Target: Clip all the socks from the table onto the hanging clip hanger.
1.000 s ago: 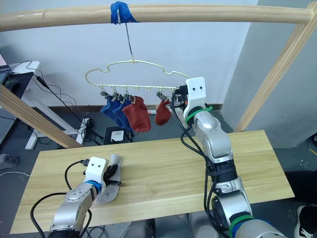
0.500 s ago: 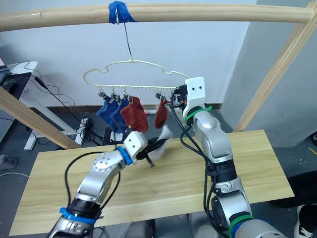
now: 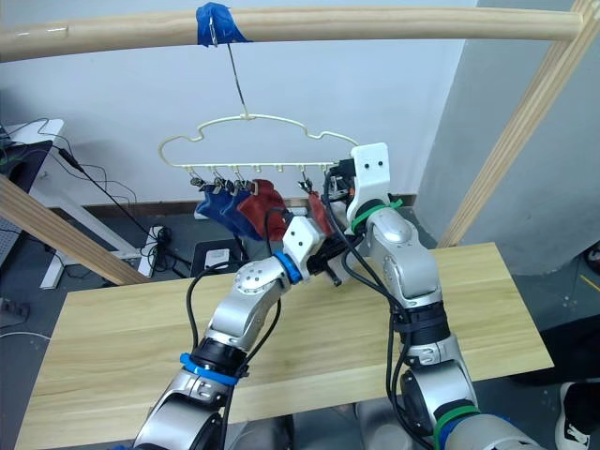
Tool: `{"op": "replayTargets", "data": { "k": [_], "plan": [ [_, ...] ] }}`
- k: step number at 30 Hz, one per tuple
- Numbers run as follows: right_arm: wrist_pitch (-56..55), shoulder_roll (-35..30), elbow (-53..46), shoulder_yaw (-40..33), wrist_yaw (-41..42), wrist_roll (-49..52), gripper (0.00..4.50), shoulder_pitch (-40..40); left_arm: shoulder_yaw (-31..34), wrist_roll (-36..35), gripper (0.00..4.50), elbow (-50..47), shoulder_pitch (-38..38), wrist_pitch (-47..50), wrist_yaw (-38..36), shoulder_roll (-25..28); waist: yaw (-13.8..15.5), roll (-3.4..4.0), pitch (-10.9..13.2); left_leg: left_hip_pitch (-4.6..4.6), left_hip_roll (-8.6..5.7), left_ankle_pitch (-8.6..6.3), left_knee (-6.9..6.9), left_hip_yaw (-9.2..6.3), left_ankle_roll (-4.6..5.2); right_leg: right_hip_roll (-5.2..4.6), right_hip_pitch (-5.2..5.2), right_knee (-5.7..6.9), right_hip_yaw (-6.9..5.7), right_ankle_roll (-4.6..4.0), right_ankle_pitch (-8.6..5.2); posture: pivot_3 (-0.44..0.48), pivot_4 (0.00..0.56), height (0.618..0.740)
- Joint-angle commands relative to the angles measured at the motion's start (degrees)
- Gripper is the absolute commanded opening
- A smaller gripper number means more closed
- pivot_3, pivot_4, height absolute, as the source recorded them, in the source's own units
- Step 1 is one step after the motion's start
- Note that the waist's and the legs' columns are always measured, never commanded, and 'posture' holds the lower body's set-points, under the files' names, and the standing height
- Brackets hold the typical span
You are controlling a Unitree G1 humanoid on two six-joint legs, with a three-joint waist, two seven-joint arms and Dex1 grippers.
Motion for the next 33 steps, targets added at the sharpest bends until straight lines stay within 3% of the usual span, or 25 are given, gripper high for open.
{"op": "replayTargets", "data": {
  "k": [1, 33],
  "plan": [
    [-0.3, 0.3, -2.9, 0.2, 0.0, 0.4, 0.0, -0.9, 2.4, 0.1, 0.01, 1.5, -2.2, -1.9, 3.5, -1.1, 0.0, 0.0, 0.0, 0.0, 0.0, 0.0, 0.0, 0.0, 0.0, 0.0, 0.0, 0.0, 0.0, 0.0, 0.0, -0.241, 0.193, 0.73],
    [0.4, 0.7, -3.9, 0.0, -0.1, 0.7, 0.0, -1.3, 4.9, -0.1, 0.01, 4.3, -5.1, 3.2, 7.9, -1.0, -0.1, 0.0, 0.0, 0.0, -0.01, 0.0, 0.0, 0.0, 0.0, 0.0, 0.0, 0.01, -0.01, 0.0, 0.0, -0.243, 0.193, 0.73]
  ]
}}
